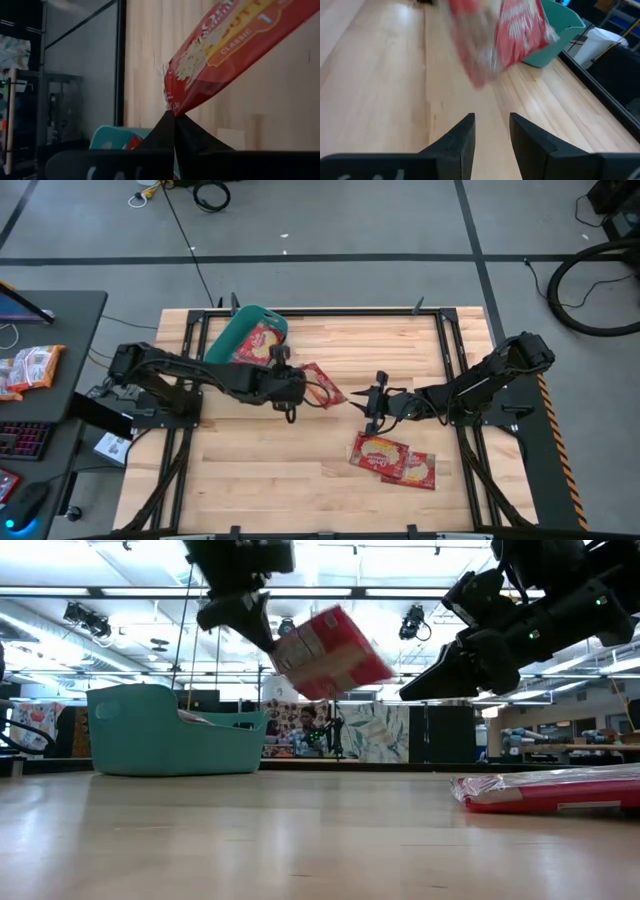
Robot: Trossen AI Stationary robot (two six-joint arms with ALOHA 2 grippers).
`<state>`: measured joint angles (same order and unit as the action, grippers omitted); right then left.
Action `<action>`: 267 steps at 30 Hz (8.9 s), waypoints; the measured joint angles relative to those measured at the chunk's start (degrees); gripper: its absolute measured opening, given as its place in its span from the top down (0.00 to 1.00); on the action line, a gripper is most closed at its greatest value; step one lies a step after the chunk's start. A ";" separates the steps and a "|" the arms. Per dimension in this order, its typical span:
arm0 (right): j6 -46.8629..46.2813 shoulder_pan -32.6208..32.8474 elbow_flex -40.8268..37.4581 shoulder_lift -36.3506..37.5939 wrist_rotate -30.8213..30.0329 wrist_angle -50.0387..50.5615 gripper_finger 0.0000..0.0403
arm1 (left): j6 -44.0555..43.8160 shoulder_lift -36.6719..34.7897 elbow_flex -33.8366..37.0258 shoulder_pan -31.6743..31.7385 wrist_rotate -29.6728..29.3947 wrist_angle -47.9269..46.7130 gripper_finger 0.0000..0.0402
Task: Sort popcorn bags into baskets
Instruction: Put the red popcorn bag into the green bin
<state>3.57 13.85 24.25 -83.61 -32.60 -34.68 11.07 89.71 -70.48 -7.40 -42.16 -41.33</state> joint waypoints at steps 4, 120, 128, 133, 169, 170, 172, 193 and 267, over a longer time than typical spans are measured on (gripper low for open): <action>0.52 0.05 0.00 0.00 -2.17 0.25 0.69 | -0.87 -1.69 0.00 -0.04 -1.42 -2.46 1.00; 1.52 0.81 0.02 0.01 0.76 -3.85 0.69 | 79.90 0.42 -4.07 49.62 21.58 -17.37 0.76; 1.12 0.81 0.02 0.02 0.76 -3.85 0.69 | 69.66 -0.74 -6.67 48.79 27.70 -15.62 0.62; 1.12 0.81 0.02 0.00 0.78 -3.85 0.69 | 48.77 -1.38 -7.32 45.46 37.31 -11.93 0.63; 1.51 0.83 0.04 0.02 2.84 -5.95 0.69 | -5.60 10.06 -6.62 31.24 26.81 -38.32 0.65; 1.51 0.85 0.04 0.02 2.84 -5.95 0.69 | -5.20 10.06 -6.62 31.33 25.70 -39.43 0.65; 1.58 0.93 0.04 0.02 2.83 -5.95 0.69 | -4.59 9.77 -6.62 30.98 24.35 -40.75 0.65; -2.19 1.41 0.05 0.02 2.82 -2.07 0.69 | -2.97 6.21 -5.21 14.70 27.36 -16.76 0.65; -54.63 21.60 31.82 -8.98 19.53 83.21 0.65 | -0.88 37.83 -2.59 -4.68 47.39 64.36 0.65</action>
<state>-51.06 35.44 56.07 -92.60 -13.07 48.53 10.19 127.55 -73.07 -12.08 5.23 23.03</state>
